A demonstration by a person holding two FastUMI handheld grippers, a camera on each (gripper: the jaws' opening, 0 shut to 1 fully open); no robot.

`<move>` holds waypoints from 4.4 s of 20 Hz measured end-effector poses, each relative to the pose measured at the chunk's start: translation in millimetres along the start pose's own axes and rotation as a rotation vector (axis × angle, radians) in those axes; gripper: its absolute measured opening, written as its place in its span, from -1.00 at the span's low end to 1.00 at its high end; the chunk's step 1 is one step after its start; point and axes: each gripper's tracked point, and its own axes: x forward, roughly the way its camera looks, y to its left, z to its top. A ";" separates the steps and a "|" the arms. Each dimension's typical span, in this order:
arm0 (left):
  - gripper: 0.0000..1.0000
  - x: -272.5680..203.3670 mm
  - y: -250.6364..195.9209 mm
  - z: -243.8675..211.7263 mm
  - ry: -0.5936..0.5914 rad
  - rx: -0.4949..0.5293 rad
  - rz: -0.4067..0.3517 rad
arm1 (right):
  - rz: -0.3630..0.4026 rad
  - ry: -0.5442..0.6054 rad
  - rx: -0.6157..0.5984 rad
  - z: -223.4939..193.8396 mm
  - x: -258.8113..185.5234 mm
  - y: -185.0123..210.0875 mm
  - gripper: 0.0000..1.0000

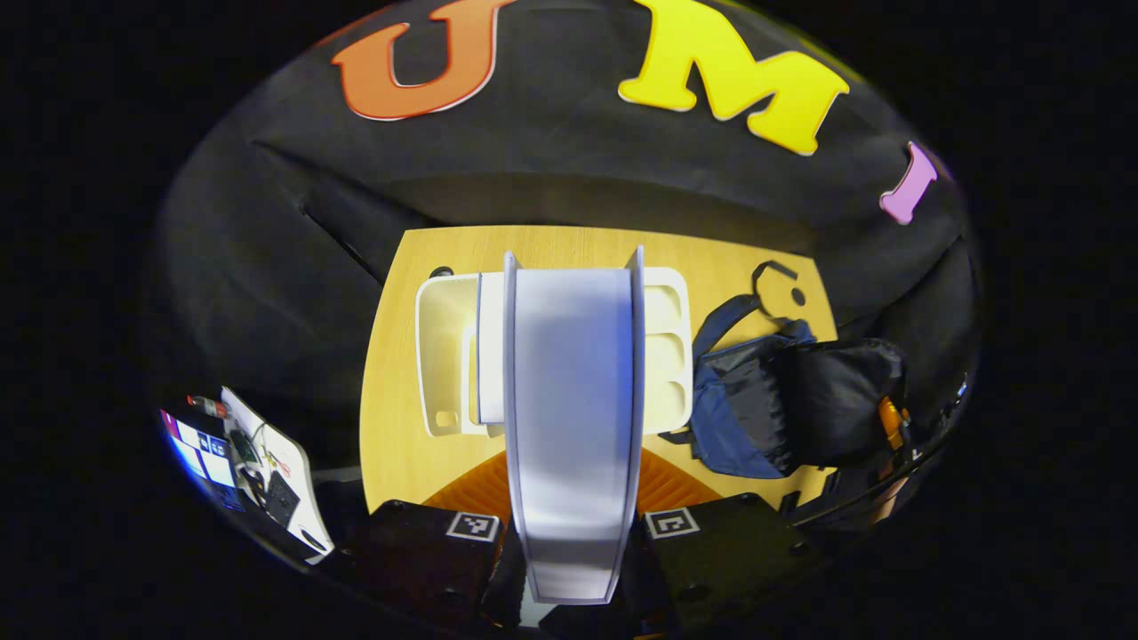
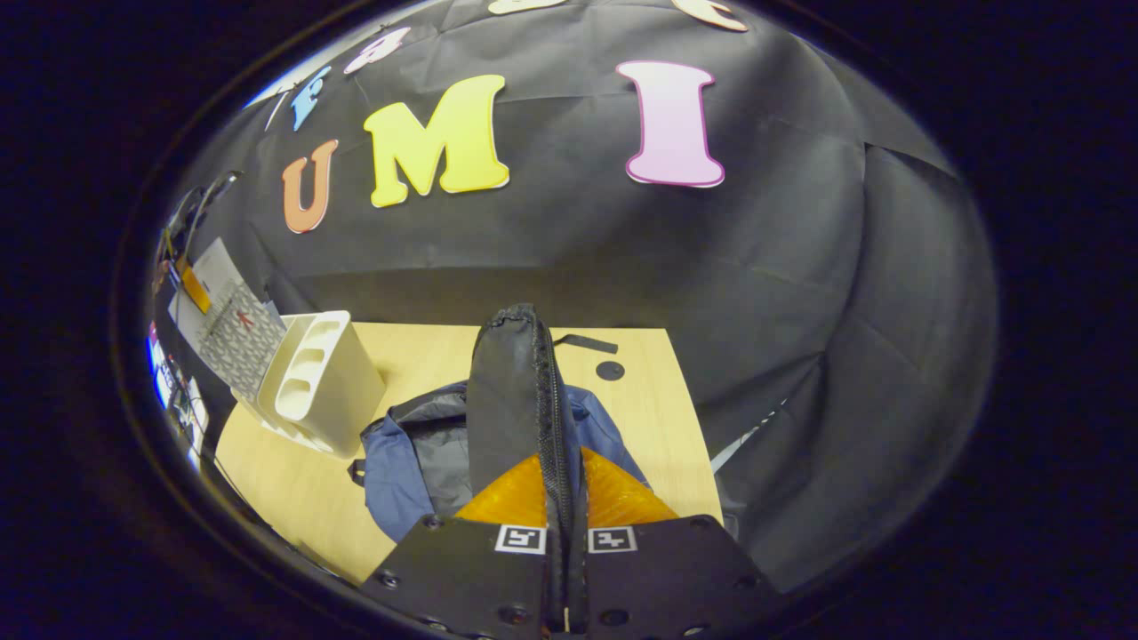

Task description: Open the schoolbag, grab two books from the bookshelf and put them into the schoolbag.

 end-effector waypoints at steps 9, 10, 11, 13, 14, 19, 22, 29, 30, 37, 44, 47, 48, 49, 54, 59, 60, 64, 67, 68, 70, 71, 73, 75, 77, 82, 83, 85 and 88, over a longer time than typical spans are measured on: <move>-0.10 4.8 -91.5 -25.6 -0.096 -0.318 -0.490 | -0.028 0.014 -0.048 3.1 -6.3 15.8 -0.95; -0.10 16.3 -107.7 -28.6 -0.102 -0.326 -0.526 | -0.030 0.014 -0.054 4.4 -6.3 17.1 -0.95; -0.10 25.6 -124.8 -33.9 -0.102 -0.327 -0.558 | -0.029 0.016 -0.056 5.1 -6.3 18.3 -1.00; -0.10 50.7 -159.0 -50.0 -0.070 -0.327 -0.603 | -0.033 0.022 -0.056 6.0 -5.5 17.6 -0.95; -0.10 65.5 -175.1 -62.3 -0.046 -0.328 -0.614 | -0.032 0.026 -0.056 7.0 -5.1 16.7 -0.95; -0.10 135.8 -236.9 -102.2 0.015 -0.315 -0.627 | -0.031 0.052 -0.039 2.6 0.8 9.8 -0.95; -0.10 169.2 -259.2 -116.9 0.031 -0.288 -0.640 | -0.036 0.056 -0.031 3.0 3.8 2.5 -0.89; -0.11 200.1 -311.0 -119.6 0.033 -0.341 -0.790 | -0.046 0.060 -0.041 9.3 0.4 -1.0 -0.95; -0.16 204.2 -318.0 -121.0 0.032 -0.336 -0.805 | -0.048 0.059 -0.044 11.9 -0.1 -1.4 -0.89; -0.11 242.6 -368.6 -125.6 0.079 -0.380 -0.920 | -0.068 0.056 -0.058 19.7 -4.0 -2.6 -0.95; -0.07 278.5 -383.3 -130.6 0.166 -0.509 -0.990 | -0.064 0.052 -0.077 21.6 -4.7 10.4 -1.00; 0.31 289.3 -379.2 -137.4 0.203 -0.471 -0.912 | -0.057 0.064 -0.082 16.0 -4.6 13.3 -0.95; 0.10 293.6 -377.8 -140.4 0.218 -0.458 -0.875 | -0.054 0.062 -0.082 15.9 -4.8 14.7 -0.95; 0.34 298.6 -373.5 -145.1 0.239 -0.441 -0.821 | -0.052 0.061 -0.083 16.2 -4.2 15.6 -0.95; 0.79 288.6 -333.5 -161.3 0.291 -0.366 -0.647 | -0.042 0.057 -0.093 8.6 -1.6 20.2 -0.95; 0.80 243.7 -288.8 -164.9 0.259 -0.197 -0.465 | -0.044 0.043 -0.093 6.4 -4.1 24.8 -0.95; 0.79 232.0 -274.6 -165.4 0.242 -0.144 -0.415 | -0.046 0.039 -0.105 5.7 -5.3 27.1 -0.95; 0.82 180.0 -230.0 -149.9 0.134 0.018 -0.255 | -0.033 0.030 -0.114 1.8 -9.7 37.7 -0.95; 0.82 150.0 -200.4 -134.6 0.008 0.068 -0.182 | -0.039 0.028 -0.126 -0.9 -9.7 38.7 -0.95; 0.82 137.8 -185.8 -129.1 -0.027 0.066 -0.153 | -0.039 0.029 -0.127 -1.7 -11.7 39.8 -0.95; 0.82 112.8 -153.3 -114.9 -0.093 0.073 -0.093 | -0.047 0.023 -0.138 -1.7 -14.3 41.2 -0.95; 0.82 102.7 -132.7 -106.3 -0.128 0.086 -0.054 | -0.048 0.022 -0.140 -1.5 -14.2 43.7 -0.95; 0.82 82.3 -91.5 -94.2 -0.153 0.088 0.023 | -0.038 0.019 -0.142 -2.2 -15.0 52.8 -0.95; 0.96 58.5 -61.6 -84.6 -0.170 0.070 0.044 | -0.031 0.017 -0.145 -2.4 -14.9 61.7 -0.95; 0.96 32.9 -33.6 -68.8 -0.182 0.043 0.039 | -0.022 0.019 -0.140 -3.7 -15.2 70.0 -0.95; 0.96 -8.5 37.0 -10.2 -0.182 -0.001 0.036 | -0.025 0.018 -0.148 -3.3 -15.3 79.7 -0.95; 0.95 -9.8 52.2 1.3 -0.174 0.005 0.053 | -0.030 0.019 -0.147 -3.4 -15.1 79.9 -0.95; 0.96 -11.3 71.0 18.0 -0.144 0.008 0.058 | -0.040 0.024 -0.132 -4.3 -15.1 78.7 -0.95; 0.96 5.4 84.3 32.8 -0.081 0.008 0.052 | -0.051 0.036 -0.113 -4.9 -14.6 77.3 -0.95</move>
